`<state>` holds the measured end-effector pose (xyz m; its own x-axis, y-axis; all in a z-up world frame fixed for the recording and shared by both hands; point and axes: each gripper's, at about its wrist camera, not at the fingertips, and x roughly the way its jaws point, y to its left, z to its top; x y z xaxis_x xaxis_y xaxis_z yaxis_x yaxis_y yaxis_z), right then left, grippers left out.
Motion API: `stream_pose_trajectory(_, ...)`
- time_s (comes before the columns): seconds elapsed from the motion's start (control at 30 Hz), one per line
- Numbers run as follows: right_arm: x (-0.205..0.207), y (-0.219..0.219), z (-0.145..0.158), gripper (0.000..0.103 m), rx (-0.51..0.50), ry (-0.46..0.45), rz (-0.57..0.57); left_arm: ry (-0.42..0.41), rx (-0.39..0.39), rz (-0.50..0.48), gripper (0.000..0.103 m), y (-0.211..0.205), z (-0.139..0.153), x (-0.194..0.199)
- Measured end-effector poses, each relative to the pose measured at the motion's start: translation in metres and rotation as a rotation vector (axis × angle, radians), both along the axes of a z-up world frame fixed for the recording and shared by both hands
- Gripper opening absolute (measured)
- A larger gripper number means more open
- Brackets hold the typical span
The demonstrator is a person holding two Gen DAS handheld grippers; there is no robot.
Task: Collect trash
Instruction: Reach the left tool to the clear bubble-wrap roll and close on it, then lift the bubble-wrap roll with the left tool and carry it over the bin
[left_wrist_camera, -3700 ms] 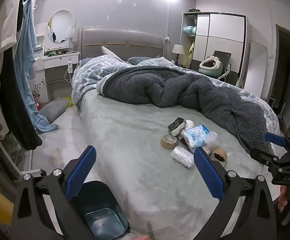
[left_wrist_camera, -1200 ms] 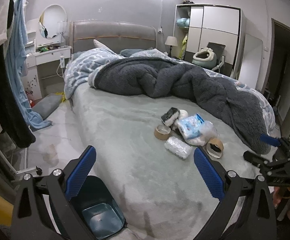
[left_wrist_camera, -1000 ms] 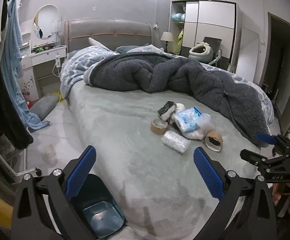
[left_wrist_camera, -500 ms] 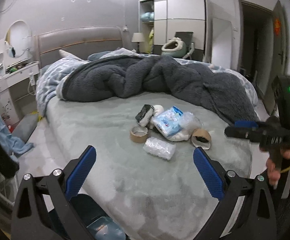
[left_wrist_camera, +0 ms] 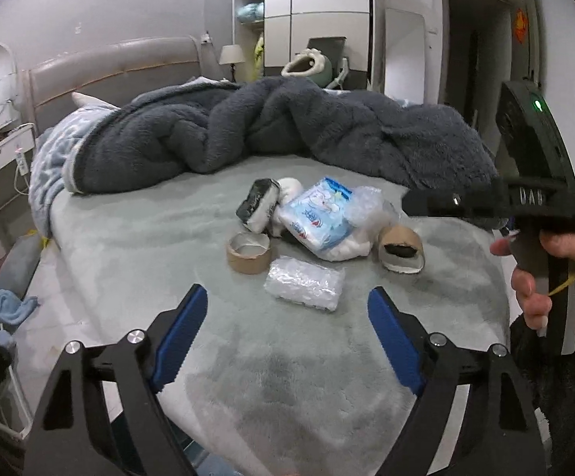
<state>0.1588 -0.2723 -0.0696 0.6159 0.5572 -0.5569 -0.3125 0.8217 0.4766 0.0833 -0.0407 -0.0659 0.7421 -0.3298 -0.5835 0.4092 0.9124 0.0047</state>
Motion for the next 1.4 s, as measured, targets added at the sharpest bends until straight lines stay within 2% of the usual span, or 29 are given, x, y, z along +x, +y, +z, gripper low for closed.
stream_pose_trajectory(0.13,0.011,-0.003,-0.003,0.100,0.057,0.035,-0.017,0.022,0.013,-0.024,0.080,-0.003,-0.010,0.012)
stream_pose_trajectory(0.33,0.020,0.002,-0.011,0.100,0.087,0.081,-0.019,0.051,0.013,-0.046,0.079,-0.008,-0.020,0.031)
stream_pose_trajectory(0.4,0.021,0.005,-0.010,0.095,0.103,0.089,-0.009,0.060,0.018,-0.055,0.078,-0.012,-0.024,0.036)
stream_pose_trajectory(0.47,0.022,0.012,-0.007,0.087,0.087,0.088,-0.002,0.072,0.021,-0.061,0.077,-0.014,-0.029,0.042)
stream_pose_trajectory(0.6,0.026,0.021,-0.005,0.083,0.067,0.100,0.001,0.088,0.007,-0.053,0.075,-0.012,-0.035,0.052)
stream_pose_trajectory(0.73,0.030,0.022,-0.008,0.067,0.034,0.120,-0.013,0.106,-0.015,-0.064,0.072,-0.012,-0.039,0.059)
stream_pose_trajectory(0.8,0.031,0.021,-0.009,0.066,0.022,0.122,-0.013,0.106,-0.018,-0.075,0.071,-0.015,-0.039,0.061)
stream_pose_trajectory(0.9,0.029,0.028,-0.007,0.063,-0.049,0.093,-0.005,0.104,-0.018,-0.082,0.071,-0.018,-0.039,0.063)
stream_pose_trajectory(0.97,0.027,0.034,-0.003,0.056,-0.094,0.062,0.009,0.107,-0.022,-0.088,0.071,-0.019,-0.040,0.064)
stream_pose_trajectory(1.2,0.020,0.050,0.004,0.056,-0.213,-0.014,0.055,0.103,-0.032,-0.096,0.074,-0.021,-0.039,0.066)
stream_pose_trajectory(1.27,0.020,0.051,0.005,0.056,-0.224,-0.020,0.062,0.104,0.005,-0.092,0.063,-0.024,-0.042,0.066)
stream_pose_trajectory(1.33,0.021,0.050,0.007,0.056,-0.218,-0.021,0.061,0.092,0.017,-0.095,0.062,-0.025,-0.042,0.063)
stream_pose_trajectory(1.4,0.020,0.049,0.011,0.056,-0.213,-0.028,0.057,0.090,-0.007,-0.102,0.061,-0.024,-0.039,0.061)
